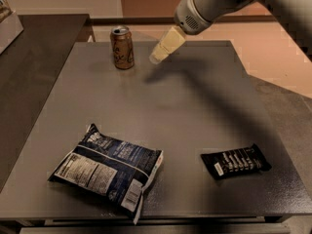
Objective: Move orange can near blue chip bag
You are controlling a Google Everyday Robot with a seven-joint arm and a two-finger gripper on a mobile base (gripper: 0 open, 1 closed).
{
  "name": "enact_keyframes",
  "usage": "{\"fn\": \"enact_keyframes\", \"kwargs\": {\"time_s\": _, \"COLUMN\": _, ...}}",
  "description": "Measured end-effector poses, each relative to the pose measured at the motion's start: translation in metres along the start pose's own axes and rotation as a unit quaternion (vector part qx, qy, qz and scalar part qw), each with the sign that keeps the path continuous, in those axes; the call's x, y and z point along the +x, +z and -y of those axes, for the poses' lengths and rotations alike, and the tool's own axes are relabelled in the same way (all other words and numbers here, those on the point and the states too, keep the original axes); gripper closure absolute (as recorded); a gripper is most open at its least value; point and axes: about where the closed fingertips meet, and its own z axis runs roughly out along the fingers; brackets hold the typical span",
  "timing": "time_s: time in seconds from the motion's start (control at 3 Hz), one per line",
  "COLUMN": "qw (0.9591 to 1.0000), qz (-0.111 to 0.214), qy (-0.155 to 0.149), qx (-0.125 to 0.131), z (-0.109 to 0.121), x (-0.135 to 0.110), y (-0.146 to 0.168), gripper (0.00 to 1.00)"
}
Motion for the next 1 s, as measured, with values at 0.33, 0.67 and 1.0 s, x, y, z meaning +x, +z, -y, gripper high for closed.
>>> {"fn": "enact_keyframes", "kwargs": {"time_s": 0.33, "qw": 0.9997, "qz": 0.005, "qy": 0.025, "qx": 0.005, "z": 0.006, "x": -0.009, "y": 0.028, "gripper": 0.0}}
{"fn": "enact_keyframes", "kwargs": {"time_s": 0.67, "qw": 0.9985, "qz": 0.014, "qy": 0.051, "qx": 0.013, "z": 0.01, "x": -0.016, "y": 0.053, "gripper": 0.0}}
{"fn": "enact_keyframes", "kwargs": {"time_s": 1.0, "qw": 0.9972, "qz": 0.032, "qy": 0.067, "qx": 0.011, "z": 0.009, "x": -0.024, "y": 0.074, "gripper": 0.0}}
